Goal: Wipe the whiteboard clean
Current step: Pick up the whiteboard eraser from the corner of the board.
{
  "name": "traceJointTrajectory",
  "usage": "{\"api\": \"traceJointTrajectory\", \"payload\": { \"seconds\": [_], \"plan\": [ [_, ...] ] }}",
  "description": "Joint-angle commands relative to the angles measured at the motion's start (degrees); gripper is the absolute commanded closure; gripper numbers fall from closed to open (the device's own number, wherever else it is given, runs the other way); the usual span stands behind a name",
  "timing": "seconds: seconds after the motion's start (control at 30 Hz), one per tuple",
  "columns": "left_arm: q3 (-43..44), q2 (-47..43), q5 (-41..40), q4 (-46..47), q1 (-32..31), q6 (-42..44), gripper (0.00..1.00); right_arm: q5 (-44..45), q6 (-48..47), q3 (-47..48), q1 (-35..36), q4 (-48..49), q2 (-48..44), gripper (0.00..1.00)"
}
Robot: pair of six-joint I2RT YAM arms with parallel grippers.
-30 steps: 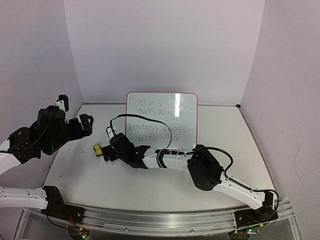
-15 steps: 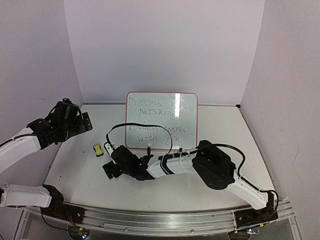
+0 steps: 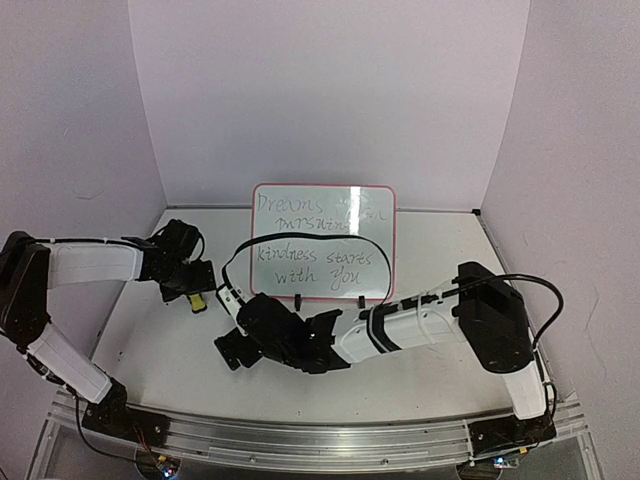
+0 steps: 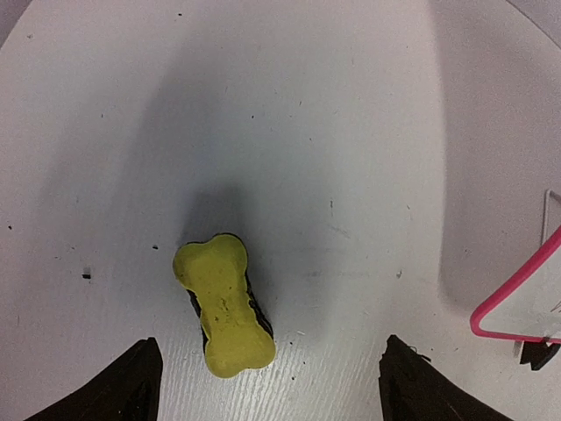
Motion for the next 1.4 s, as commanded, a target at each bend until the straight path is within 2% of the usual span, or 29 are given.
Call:
{"api": "traceJointTrajectory", "payload": {
  "seconds": [0.0,0.27,0.77,1.17,1.27,1.37],
  "plan": [
    [3.23,4.11,2.31,3.11,0.91,0.28,0.18,4.79,-0.94,-3.34,1.71,1.31,-6.19,0.05],
    [2.66,9.62,2.37,5.64,2.23,0.74,0.21,6.97,-1.54,-5.42,3.06,1.49,-8.99,0.05],
    [1.09,12.67,2.88,8.16,3.92,2.67,0.38,8.14,-2.39,-4.69,4.15,1.40,-9.39,0.05],
    [-1.65,9.20,7.91,9.87,3.81,1.72,0.76,9.83,-4.20,-4.03,5.39,0.55,-11.79,0.05],
    [-3.27,6.83,9.98,10.32,2.40,1.08,0.80,10.47,-5.13,-4.77,5.67,-0.51,-15.02,0.05],
    [-4.06,3.51,9.94,10.39,-1.92,0.24,0.81,12.06,-5.80,-7.04,5.83,-2.20,-20.08,0.05]
  ]
}}
